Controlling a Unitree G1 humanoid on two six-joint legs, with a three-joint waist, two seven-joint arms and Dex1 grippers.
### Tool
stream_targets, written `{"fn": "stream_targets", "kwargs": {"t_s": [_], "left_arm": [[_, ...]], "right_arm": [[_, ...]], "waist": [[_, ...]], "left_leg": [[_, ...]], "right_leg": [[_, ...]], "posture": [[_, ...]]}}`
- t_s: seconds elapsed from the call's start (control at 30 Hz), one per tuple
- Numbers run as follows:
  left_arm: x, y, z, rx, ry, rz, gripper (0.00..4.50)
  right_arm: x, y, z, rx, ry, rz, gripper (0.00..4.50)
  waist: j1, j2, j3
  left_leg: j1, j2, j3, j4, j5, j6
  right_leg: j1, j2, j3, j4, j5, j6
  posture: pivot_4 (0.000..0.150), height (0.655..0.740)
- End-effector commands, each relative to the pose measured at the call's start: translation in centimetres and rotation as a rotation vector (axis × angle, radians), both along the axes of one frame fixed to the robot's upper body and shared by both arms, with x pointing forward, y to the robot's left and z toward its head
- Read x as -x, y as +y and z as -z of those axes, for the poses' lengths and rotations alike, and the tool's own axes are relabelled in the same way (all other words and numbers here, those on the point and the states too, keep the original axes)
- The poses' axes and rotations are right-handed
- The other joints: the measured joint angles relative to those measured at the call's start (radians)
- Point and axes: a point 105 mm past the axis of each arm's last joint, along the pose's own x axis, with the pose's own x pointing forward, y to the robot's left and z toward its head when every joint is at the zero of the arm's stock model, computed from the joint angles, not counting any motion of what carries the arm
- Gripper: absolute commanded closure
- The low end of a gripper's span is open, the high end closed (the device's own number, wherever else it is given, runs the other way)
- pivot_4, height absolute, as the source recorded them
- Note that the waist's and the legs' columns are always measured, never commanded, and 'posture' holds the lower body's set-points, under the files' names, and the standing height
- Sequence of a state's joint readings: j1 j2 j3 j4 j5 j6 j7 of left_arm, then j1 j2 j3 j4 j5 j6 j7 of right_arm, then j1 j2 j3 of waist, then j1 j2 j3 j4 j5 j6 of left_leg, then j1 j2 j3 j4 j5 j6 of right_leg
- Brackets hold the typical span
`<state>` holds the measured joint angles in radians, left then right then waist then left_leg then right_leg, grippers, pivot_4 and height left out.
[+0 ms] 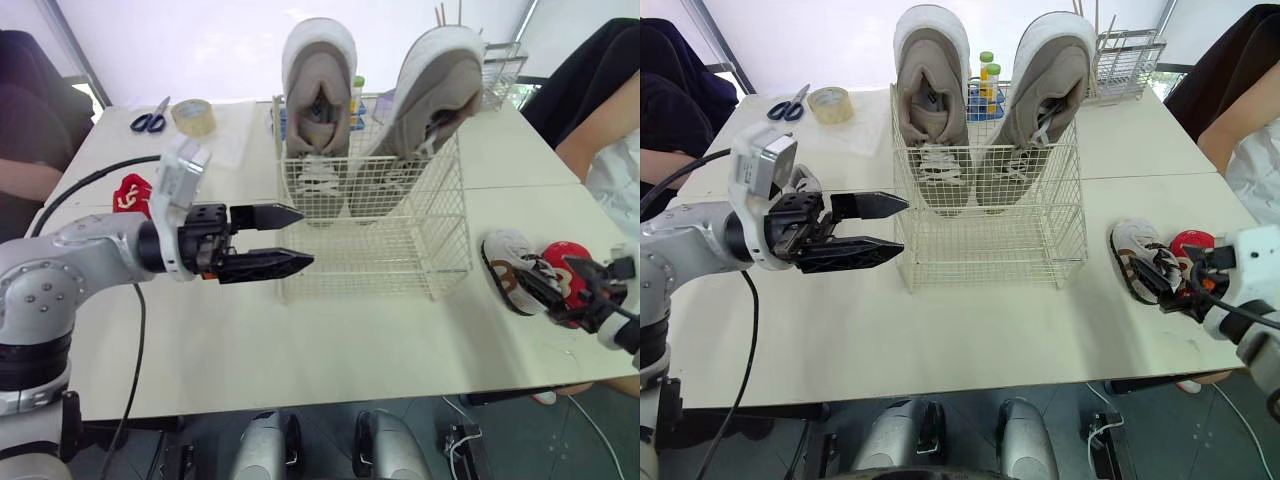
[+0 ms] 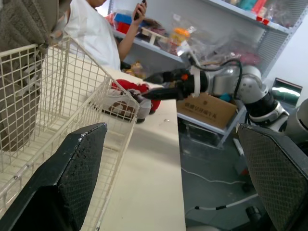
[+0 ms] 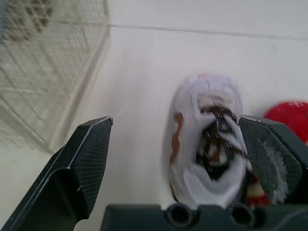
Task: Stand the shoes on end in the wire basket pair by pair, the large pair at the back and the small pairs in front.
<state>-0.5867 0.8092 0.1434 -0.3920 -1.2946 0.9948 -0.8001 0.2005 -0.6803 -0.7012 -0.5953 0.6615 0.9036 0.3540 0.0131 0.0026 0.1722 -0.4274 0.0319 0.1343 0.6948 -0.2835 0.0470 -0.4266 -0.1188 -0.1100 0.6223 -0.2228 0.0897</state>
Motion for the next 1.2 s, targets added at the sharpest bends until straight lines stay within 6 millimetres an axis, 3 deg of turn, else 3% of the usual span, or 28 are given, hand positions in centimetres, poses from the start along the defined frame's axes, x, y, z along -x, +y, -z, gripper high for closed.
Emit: {"fn": "stream_targets", "kwargs": {"t_s": [0.03,0.3,0.83,1.0,1.2], "left_arm": [[0.0,-0.2,-0.8,0.011,-0.043,0.008,0.00],[0.2,-0.9,-0.6,-0.004,-0.048,0.025,0.00],[0.9,-1.6,0.0,-0.025,-0.037,0.068,0.00],[0.8,-1.9,-0.1,-0.026,-0.049,0.061,0.00],[0.7,-2.1,-0.2,-0.027,-0.064,0.047,0.00]], "right_arm": [[0.3,-0.4,-0.2,0.040,-0.040,0.049,0.03],[0.7,0.0,2.4,0.016,0.012,0.085,0.03],[-2.3,-0.7,4.5,-0.007,0.017,0.166,0.03],[-2.3,-1.5,6.0,0.012,0.074,0.209,0.03],[-2.2,-1.5,6.2,-0.002,0.059,0.198,0.03]], "waist": [[-0.001,0.000,0.000],[-0.002,0.000,0.000],[-0.003,0.000,0.000],[-0.003,0.000,0.000],[-0.003,0.000,0.000]], "left_leg": [[0.000,0.000,0.000,0.000,0.000,0.000],[0.000,0.000,0.000,-0.002,0.002,-0.004],[0.000,0.000,0.000,-0.002,0.003,-0.005],[0.000,0.000,0.000,-0.002,0.003,-0.005],[0.001,0.000,0.000,-0.002,0.003,-0.005]], "right_leg": [[0.000,0.000,0.000,0.000,0.000,0.000],[0.000,0.000,0.000,-0.001,0.000,0.000],[0.000,0.000,0.000,-0.002,0.000,0.000],[0.000,0.000,0.000,-0.002,0.000,0.000],[0.001,0.001,0.000,-0.002,0.000,0.000]], "posture": [[0.150,0.7400],[0.150,0.7400],[0.150,0.7400],[0.150,0.7400],[0.150,0.7400]]}}
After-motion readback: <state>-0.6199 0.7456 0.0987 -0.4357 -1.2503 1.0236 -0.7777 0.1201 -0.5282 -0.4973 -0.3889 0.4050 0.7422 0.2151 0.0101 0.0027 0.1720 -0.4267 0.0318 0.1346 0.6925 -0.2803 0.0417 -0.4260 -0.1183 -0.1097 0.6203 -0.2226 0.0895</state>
